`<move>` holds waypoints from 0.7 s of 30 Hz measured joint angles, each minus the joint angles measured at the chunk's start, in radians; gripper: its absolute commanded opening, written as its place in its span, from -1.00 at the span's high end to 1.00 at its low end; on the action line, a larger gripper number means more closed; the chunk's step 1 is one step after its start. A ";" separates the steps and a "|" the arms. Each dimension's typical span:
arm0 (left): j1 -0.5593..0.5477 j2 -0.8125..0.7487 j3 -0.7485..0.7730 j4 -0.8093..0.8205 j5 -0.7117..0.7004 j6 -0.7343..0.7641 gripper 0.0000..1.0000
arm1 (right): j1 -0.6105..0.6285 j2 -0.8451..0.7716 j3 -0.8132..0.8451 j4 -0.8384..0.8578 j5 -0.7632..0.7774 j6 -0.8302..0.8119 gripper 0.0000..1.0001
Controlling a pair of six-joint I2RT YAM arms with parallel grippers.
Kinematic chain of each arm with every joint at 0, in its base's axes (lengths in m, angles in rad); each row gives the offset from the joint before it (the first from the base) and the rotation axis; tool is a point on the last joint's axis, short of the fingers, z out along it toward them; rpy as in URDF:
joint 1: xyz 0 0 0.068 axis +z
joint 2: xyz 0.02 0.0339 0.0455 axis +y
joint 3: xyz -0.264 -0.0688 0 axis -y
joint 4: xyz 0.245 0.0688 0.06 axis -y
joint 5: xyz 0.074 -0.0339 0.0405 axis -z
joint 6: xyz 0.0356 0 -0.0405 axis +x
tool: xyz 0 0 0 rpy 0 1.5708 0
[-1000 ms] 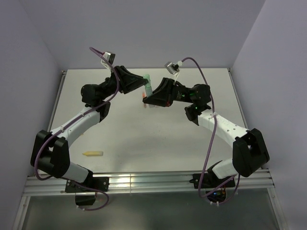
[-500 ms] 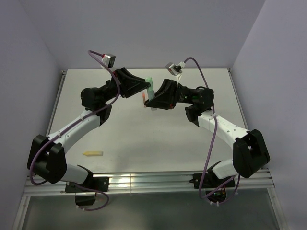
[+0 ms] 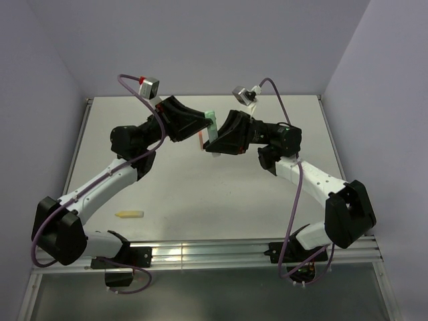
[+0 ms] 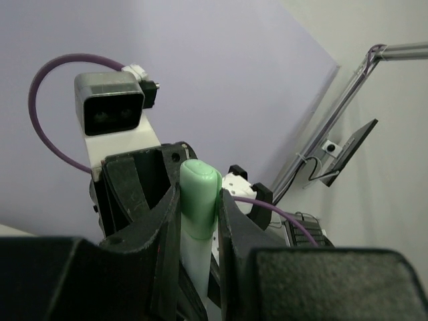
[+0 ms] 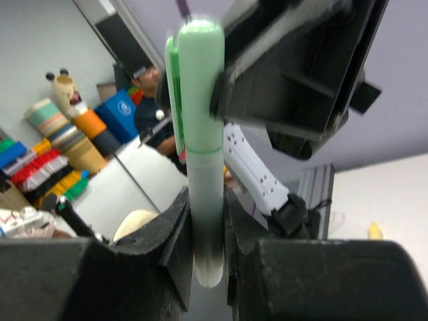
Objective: Insert the pens into the pen caps
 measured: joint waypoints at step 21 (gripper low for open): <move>-0.091 -0.114 0.039 -0.195 -0.071 0.256 0.99 | 0.017 0.000 0.110 0.018 -0.067 -0.060 1.00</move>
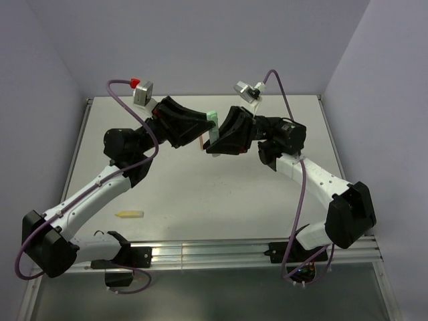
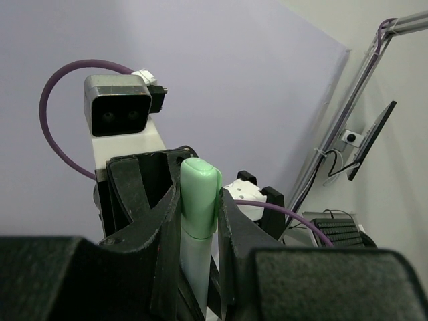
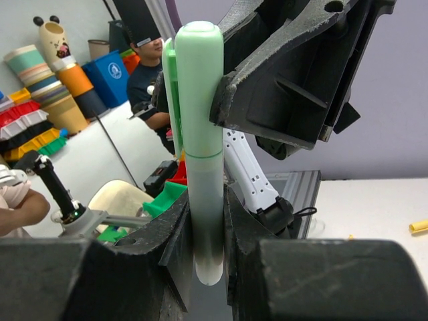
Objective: Insert the pens into the pen caps
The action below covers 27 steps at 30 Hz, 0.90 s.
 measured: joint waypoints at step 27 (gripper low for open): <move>-0.064 -0.041 0.012 -0.007 -0.104 0.152 0.99 | 0.004 0.069 0.228 -0.011 -0.141 0.108 1.00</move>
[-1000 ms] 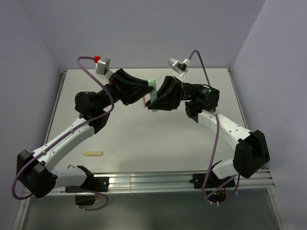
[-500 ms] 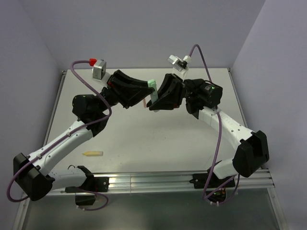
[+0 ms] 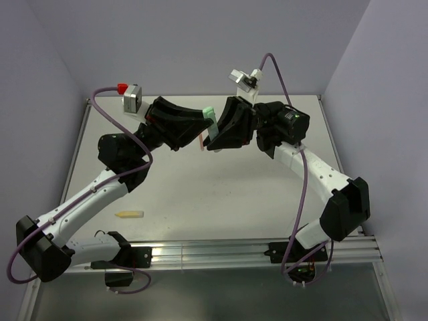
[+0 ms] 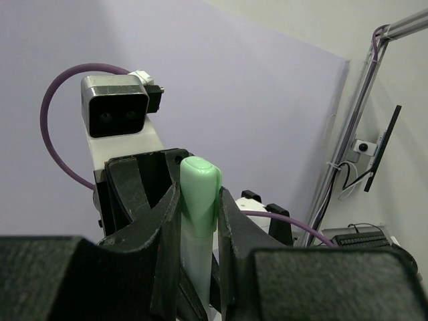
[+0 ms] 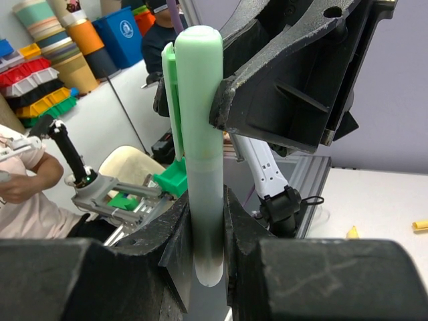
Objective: Insert the pens into the pen caps
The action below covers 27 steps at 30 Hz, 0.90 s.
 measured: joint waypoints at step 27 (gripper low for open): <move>-0.045 -0.090 0.505 -1.028 -0.623 0.388 -0.68 | -0.175 -0.228 -0.124 -1.010 0.372 -0.660 1.00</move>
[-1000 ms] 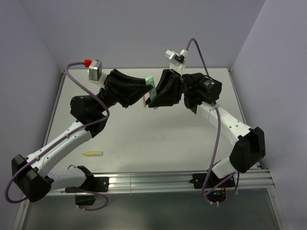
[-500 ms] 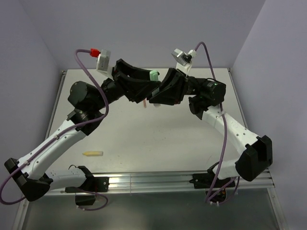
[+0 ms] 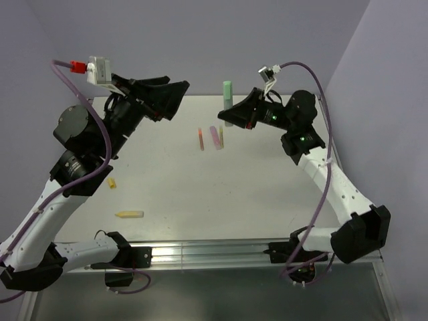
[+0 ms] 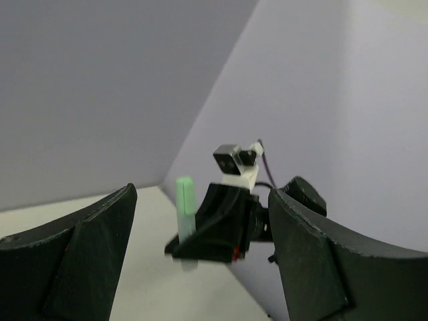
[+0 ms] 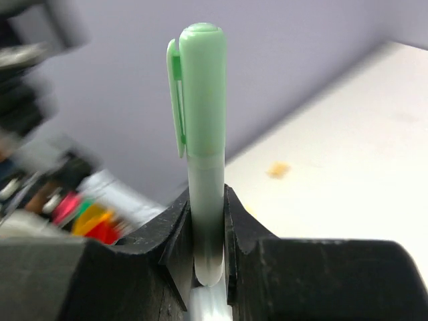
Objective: Insert the pens into the pen caps
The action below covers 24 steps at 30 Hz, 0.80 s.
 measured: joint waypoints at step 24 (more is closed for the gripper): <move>0.089 -0.136 -0.390 -0.237 -0.028 -0.078 -0.61 | -0.173 0.915 0.467 -0.777 0.476 -0.389 0.88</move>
